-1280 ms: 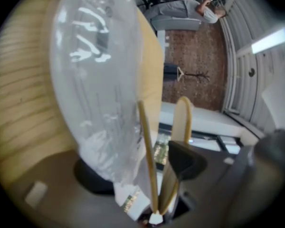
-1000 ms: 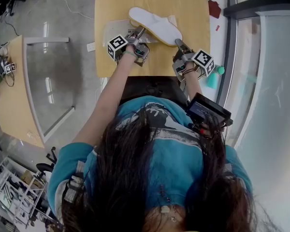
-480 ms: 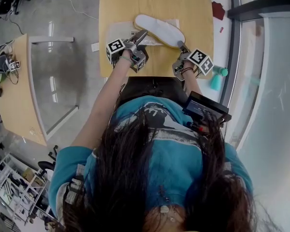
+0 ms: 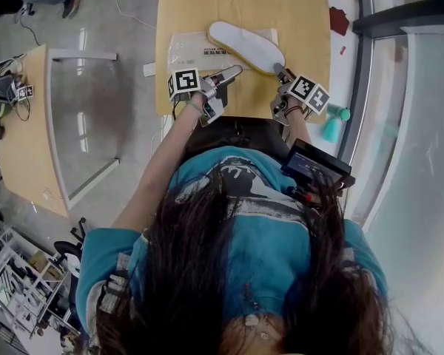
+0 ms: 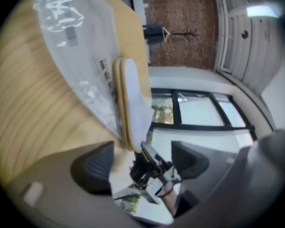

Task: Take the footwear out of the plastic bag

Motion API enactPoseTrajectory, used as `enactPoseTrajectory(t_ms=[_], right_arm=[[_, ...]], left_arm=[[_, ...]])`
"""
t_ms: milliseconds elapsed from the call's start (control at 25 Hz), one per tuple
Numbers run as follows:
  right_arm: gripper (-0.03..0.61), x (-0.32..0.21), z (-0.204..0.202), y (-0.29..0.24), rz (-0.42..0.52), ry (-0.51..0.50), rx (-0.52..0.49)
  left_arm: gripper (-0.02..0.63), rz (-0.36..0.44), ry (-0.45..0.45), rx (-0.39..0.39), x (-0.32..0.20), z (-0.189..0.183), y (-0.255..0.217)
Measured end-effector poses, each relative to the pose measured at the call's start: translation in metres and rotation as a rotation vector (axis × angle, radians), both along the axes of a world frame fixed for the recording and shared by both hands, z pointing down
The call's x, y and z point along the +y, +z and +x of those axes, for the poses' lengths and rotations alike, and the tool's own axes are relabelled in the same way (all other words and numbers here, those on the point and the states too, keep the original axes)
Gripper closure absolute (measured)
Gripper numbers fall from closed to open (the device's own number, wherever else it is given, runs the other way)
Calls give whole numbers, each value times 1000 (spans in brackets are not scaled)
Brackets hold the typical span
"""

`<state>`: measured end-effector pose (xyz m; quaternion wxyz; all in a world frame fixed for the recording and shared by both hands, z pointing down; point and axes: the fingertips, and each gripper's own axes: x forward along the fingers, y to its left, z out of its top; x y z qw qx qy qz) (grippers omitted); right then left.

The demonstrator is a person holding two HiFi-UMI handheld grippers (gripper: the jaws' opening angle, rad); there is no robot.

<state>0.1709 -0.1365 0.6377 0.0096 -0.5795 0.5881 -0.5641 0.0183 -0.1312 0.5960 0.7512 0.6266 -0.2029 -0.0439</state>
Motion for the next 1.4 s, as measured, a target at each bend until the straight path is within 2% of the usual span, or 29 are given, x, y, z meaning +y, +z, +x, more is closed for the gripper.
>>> enactPoseTrajectory(t_ms=[80,160,320,560,720,840,1000,1080,1160,1240,1400], right_arm=[[357,0,7,-6,-1,-25,72],[350,-1,14,-15,11,-17,119],[350,-9,20,-43,88,-20,141],[351,-27,2,-96,264,-179,161],[351,-34,-22,-117,346,-307,69],[353,-35,-40,-117,359,-399,20],[353,-30,-83,-109,345,-506,-58],[353,-22,-103,-105,333,-543,-104],[354,-16,-114,-101,325,-573,-126],[358,-10,-122,-99,316,-603,-145],[408,5,-141,-100,300,-638,-183]], left_arm=[[252,59,3,-18,-3,-1,-8],[252,118,-2,-23,-8,-4,-16],[252,234,-33,-24,-14,-8,-36],[253,413,-55,-74,-17,-2,-56],[333,570,-105,-146,-19,-3,-73],[385,661,-193,-184,-24,-9,-87],[567,742,-341,-238,-21,-46,-104],[611,749,-396,-241,-13,-63,-110],[614,765,-428,-258,-6,-74,-113],[614,788,-446,-307,-2,-83,-115],[614,814,-464,-382,7,-108,-121]])
